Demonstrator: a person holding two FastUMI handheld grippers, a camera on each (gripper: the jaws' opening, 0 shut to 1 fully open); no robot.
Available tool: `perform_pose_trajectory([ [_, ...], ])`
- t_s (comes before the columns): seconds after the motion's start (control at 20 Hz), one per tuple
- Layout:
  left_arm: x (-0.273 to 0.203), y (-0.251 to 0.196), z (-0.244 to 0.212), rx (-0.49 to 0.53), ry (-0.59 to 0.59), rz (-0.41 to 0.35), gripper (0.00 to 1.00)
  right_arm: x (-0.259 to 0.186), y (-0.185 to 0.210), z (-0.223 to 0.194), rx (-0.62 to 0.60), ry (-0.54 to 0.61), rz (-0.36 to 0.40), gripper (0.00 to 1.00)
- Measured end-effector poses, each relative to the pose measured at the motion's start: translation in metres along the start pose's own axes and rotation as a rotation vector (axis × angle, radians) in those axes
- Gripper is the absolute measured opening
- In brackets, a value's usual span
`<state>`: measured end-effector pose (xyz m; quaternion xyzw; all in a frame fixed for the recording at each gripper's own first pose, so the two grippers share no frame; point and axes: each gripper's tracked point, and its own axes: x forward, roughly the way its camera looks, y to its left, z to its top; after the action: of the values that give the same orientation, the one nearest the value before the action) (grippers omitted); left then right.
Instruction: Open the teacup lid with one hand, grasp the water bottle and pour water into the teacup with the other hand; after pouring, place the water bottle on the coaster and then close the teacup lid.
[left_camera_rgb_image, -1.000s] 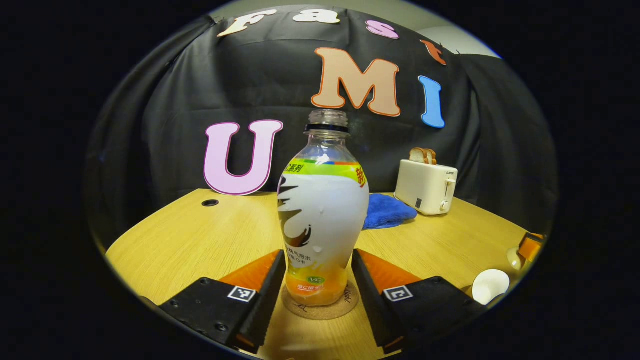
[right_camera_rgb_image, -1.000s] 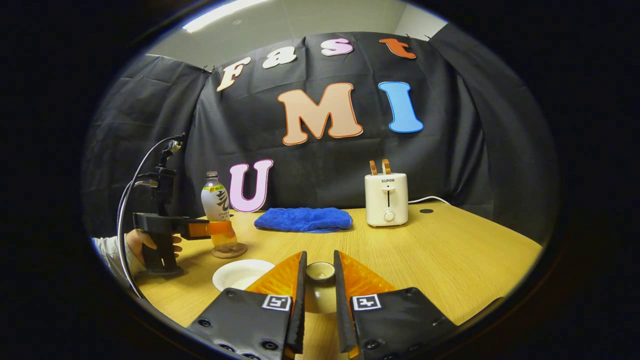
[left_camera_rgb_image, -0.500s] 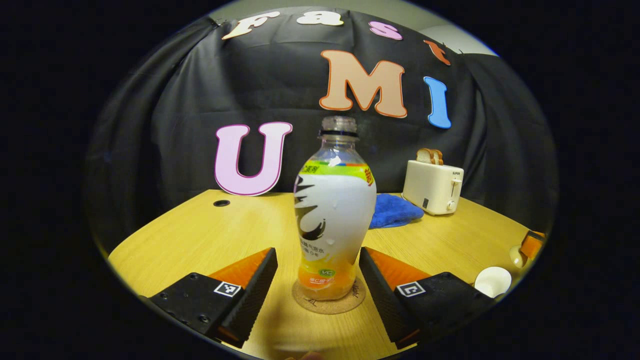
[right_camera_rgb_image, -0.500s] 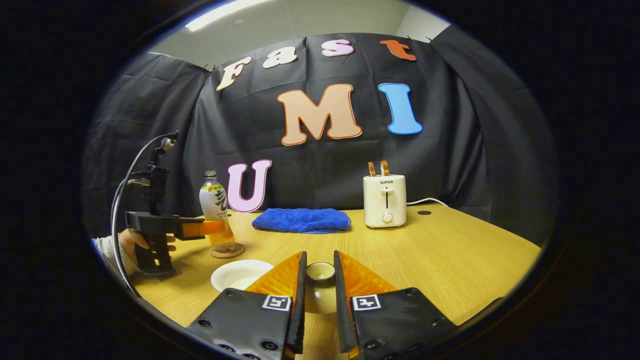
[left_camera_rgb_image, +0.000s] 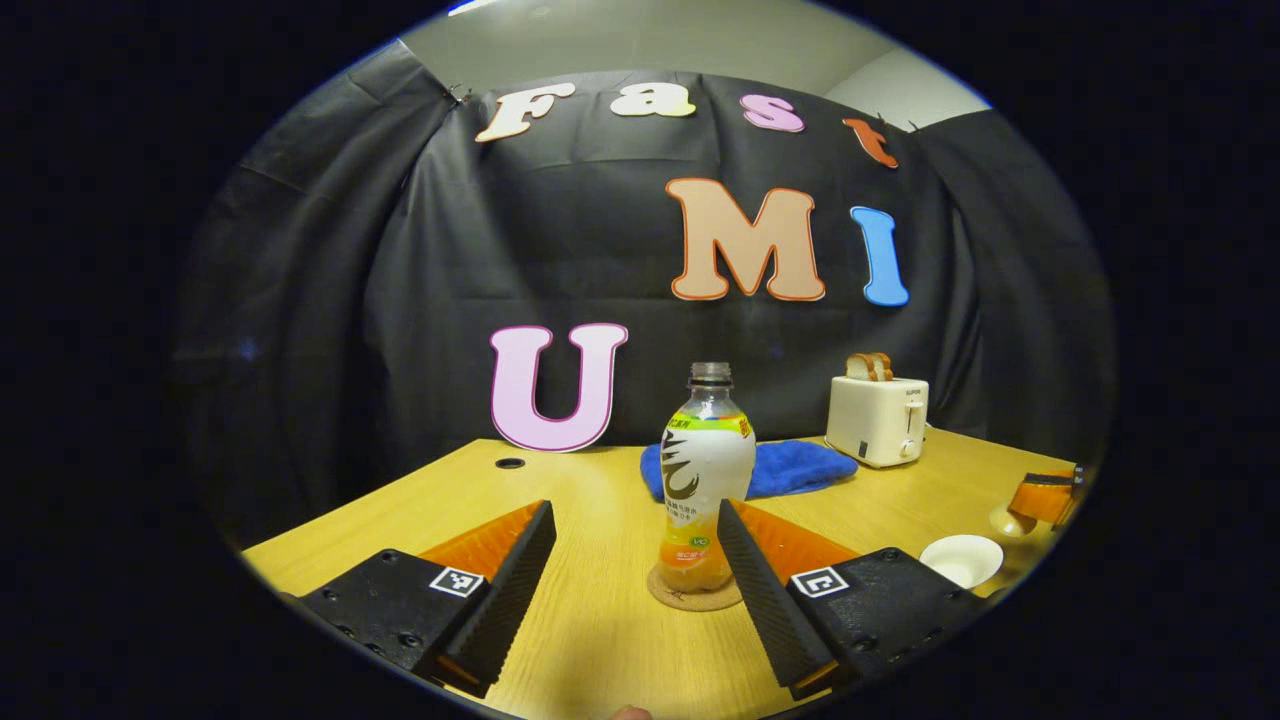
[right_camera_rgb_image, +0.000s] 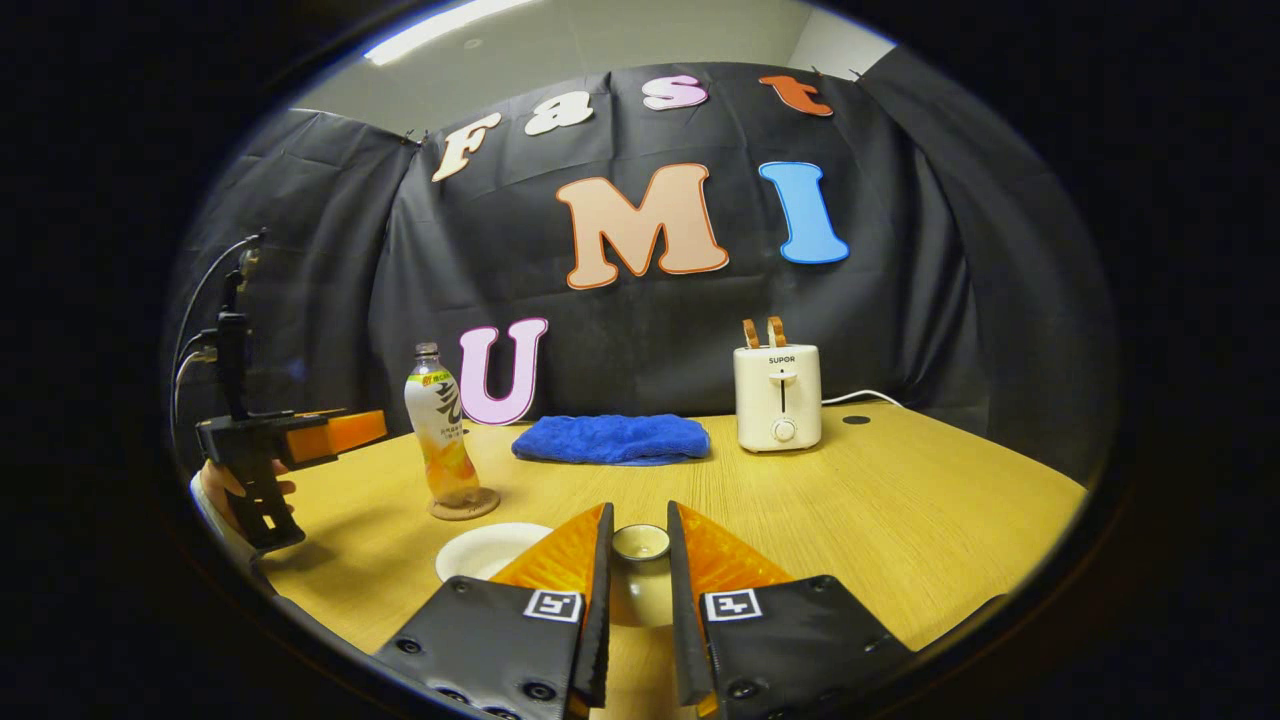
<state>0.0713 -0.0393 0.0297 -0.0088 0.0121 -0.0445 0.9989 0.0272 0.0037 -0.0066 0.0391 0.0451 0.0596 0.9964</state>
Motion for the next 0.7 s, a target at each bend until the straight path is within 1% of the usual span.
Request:
perform_pose_trajectory([
  [0.05, -0.004, 0.0, 0.001, 0.007, -0.003, -0.004, 0.94, 0.001, 0.003, 0.002, 0.003, -0.003, 0.003, 0.3],
  [0.15, -0.011, 0.001, 0.002, 0.016, -0.011, -0.01, 0.95, 0.002, 0.012, 0.009, 0.0, -0.014, 0.016, 0.3],
  [0.25, -0.017, 0.002, 0.0, 0.014, -0.012, -0.015, 0.95, 0.003, 0.023, 0.015, -0.005, -0.022, 0.032, 0.28],
  [0.3, -0.02, 0.004, -0.003, 0.012, -0.007, -0.016, 0.95, 0.004, 0.03, 0.014, -0.008, -0.018, 0.044, 0.32],
  [0.45, -0.026, 0.007, -0.006, 0.014, -0.008, -0.024, 0.95, 0.008, 0.049, 0.008, -0.021, 0.001, 0.074, 0.32],
  [0.55, -0.031, 0.011, -0.005, 0.015, -0.01, -0.018, 0.95, 0.011, 0.059, 0.004, -0.026, 0.014, 0.089, 0.28],
  [0.6, -0.033, 0.013, -0.007, 0.018, -0.01, -0.013, 0.95, 0.012, 0.064, 0.002, -0.024, 0.022, 0.099, 0.3],
  [0.65, -0.033, 0.018, -0.008, 0.016, -0.011, -0.006, 0.95, 0.014, 0.069, 0.0, -0.021, 0.03, 0.107, 0.28],
  [0.7, -0.033, 0.019, -0.009, 0.015, -0.011, -0.004, 0.95, 0.015, 0.073, -0.001, -0.019, 0.037, 0.115, 0.28],
])
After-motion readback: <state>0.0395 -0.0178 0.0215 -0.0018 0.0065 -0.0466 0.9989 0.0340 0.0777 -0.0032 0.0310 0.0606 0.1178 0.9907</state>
